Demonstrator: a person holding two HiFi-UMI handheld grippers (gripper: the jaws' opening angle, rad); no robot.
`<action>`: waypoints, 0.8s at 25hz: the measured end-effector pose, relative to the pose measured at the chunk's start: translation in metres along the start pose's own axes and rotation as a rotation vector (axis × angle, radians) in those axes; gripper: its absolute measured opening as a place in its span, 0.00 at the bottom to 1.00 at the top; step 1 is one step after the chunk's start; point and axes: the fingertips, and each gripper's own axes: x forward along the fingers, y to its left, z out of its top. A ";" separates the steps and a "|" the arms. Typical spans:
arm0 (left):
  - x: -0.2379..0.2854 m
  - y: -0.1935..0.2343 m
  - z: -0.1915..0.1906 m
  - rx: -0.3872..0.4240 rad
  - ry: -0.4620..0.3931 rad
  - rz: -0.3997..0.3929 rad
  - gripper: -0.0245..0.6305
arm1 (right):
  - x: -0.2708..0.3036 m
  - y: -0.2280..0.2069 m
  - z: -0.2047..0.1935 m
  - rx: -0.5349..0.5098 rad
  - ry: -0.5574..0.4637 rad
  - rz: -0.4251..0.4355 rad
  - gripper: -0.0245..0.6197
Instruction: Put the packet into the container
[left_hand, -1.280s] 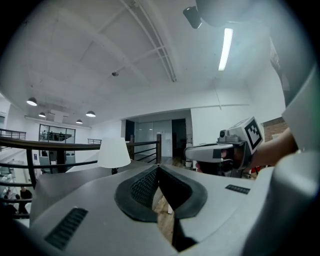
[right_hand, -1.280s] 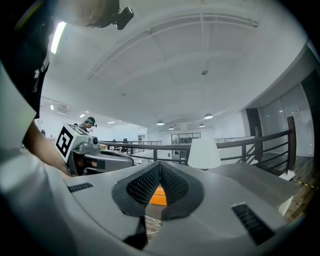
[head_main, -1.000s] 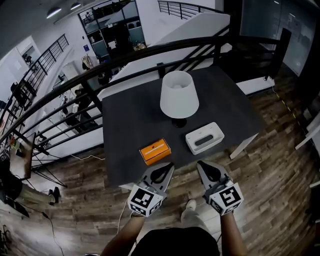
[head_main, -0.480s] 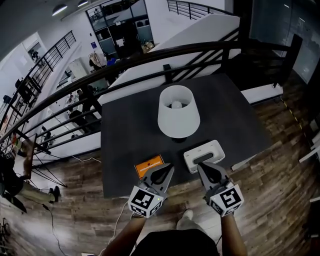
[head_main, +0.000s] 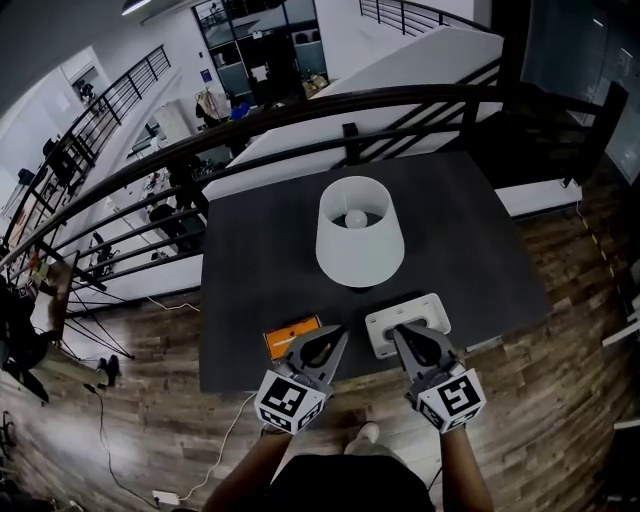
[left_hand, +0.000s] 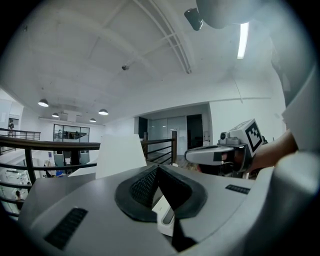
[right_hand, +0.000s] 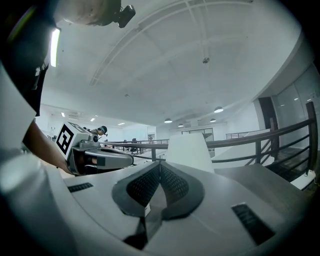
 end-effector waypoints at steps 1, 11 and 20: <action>0.001 -0.001 0.000 0.001 -0.005 0.004 0.05 | -0.001 -0.003 -0.001 0.004 0.002 0.000 0.05; -0.002 -0.006 -0.003 0.014 0.012 0.006 0.05 | -0.004 -0.006 -0.002 0.034 -0.019 -0.002 0.05; -0.011 0.011 -0.012 0.005 -0.008 -0.028 0.05 | 0.003 0.006 0.000 0.013 0.000 -0.044 0.05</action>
